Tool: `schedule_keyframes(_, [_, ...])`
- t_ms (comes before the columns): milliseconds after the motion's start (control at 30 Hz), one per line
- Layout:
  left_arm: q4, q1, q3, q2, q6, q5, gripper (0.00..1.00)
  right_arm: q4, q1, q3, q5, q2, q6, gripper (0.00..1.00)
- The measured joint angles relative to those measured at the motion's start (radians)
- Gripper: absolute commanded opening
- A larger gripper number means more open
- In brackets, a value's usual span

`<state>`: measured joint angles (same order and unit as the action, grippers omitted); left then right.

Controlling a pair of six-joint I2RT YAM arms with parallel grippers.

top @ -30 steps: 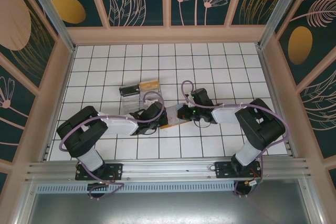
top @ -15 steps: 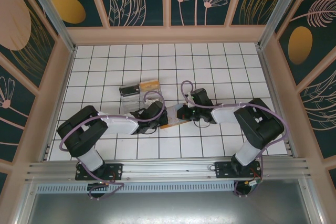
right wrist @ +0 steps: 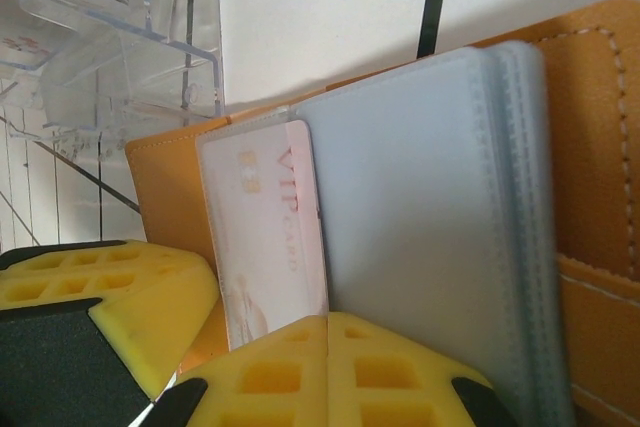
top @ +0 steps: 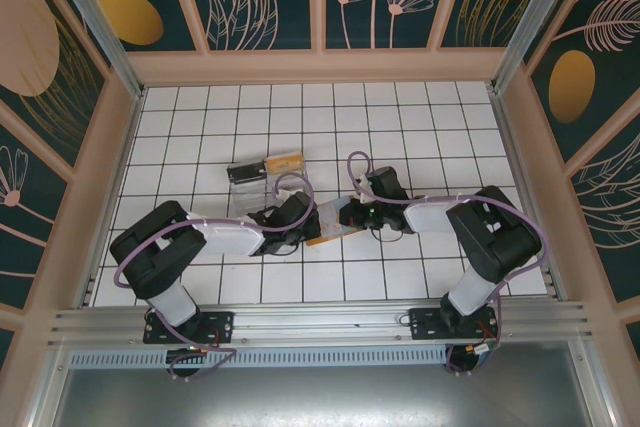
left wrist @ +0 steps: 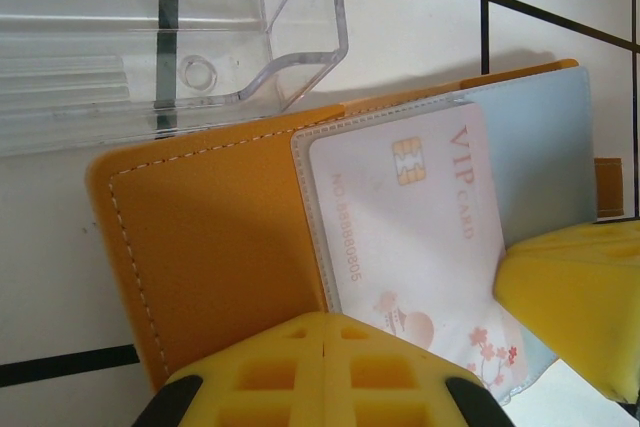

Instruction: Take the credit cards out of the card holder

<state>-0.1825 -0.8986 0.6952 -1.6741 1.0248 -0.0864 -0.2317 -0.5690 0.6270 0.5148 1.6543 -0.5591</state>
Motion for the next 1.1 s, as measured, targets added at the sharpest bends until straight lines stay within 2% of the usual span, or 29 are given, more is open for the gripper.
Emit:
schedule_keyframes(333, [-0.006, 0.0, 0.0, -0.002, 0.0, 0.008, 0.0, 0.002, 0.018, -0.011, 0.013, -0.01, 0.003, 0.0])
schedule_keyframes(900, [-0.01, 0.0, 0.0, -0.003, 0.0, 0.022, 0.0, -0.024, 0.033, -0.021, 0.063, -0.01, 0.0, 0.11])
schedule_keyframes(1100, [-0.01, 0.0, 0.0, -0.003, 0.0, 0.023, 0.0, -0.031, 0.034, -0.023, 0.073, -0.01, -0.004, 0.08])
